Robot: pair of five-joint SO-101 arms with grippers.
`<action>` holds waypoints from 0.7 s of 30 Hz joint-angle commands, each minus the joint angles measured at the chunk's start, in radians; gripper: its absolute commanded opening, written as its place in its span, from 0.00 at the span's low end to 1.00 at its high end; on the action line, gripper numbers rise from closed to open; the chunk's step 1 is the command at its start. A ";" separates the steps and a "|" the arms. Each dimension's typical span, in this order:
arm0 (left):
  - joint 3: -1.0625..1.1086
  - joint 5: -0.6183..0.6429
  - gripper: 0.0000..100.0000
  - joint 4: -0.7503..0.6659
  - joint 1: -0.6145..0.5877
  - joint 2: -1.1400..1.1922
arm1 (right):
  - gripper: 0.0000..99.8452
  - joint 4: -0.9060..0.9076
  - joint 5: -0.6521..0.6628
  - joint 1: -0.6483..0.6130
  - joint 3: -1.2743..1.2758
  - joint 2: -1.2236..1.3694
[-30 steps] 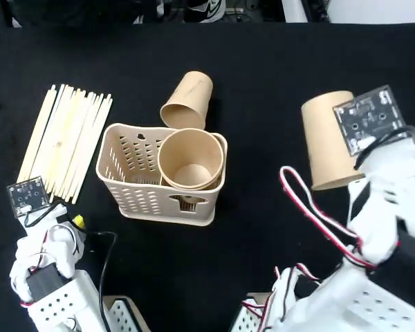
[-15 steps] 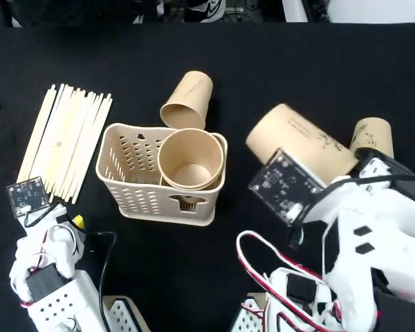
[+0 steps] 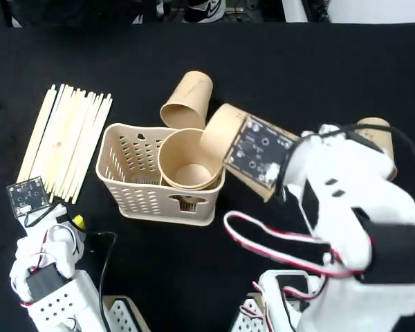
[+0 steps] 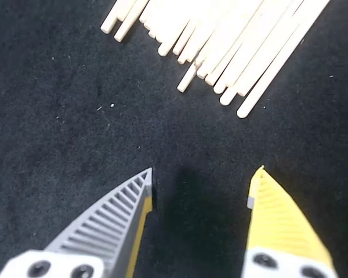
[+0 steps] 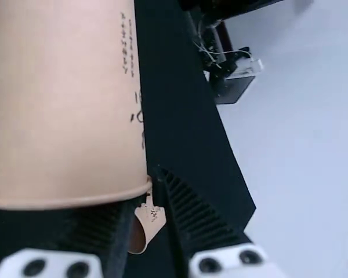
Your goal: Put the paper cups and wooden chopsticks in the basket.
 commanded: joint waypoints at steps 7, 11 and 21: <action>0.018 -0.006 0.26 0.006 0.010 -0.002 | 0.01 0.034 -0.107 -0.199 -0.010 0.024; 0.018 -0.006 0.26 0.006 0.010 -0.002 | 0.01 0.034 -0.118 -0.230 0.030 0.074; 0.018 -0.006 0.26 0.005 0.010 -0.002 | 0.01 0.034 -0.120 -0.229 0.050 0.094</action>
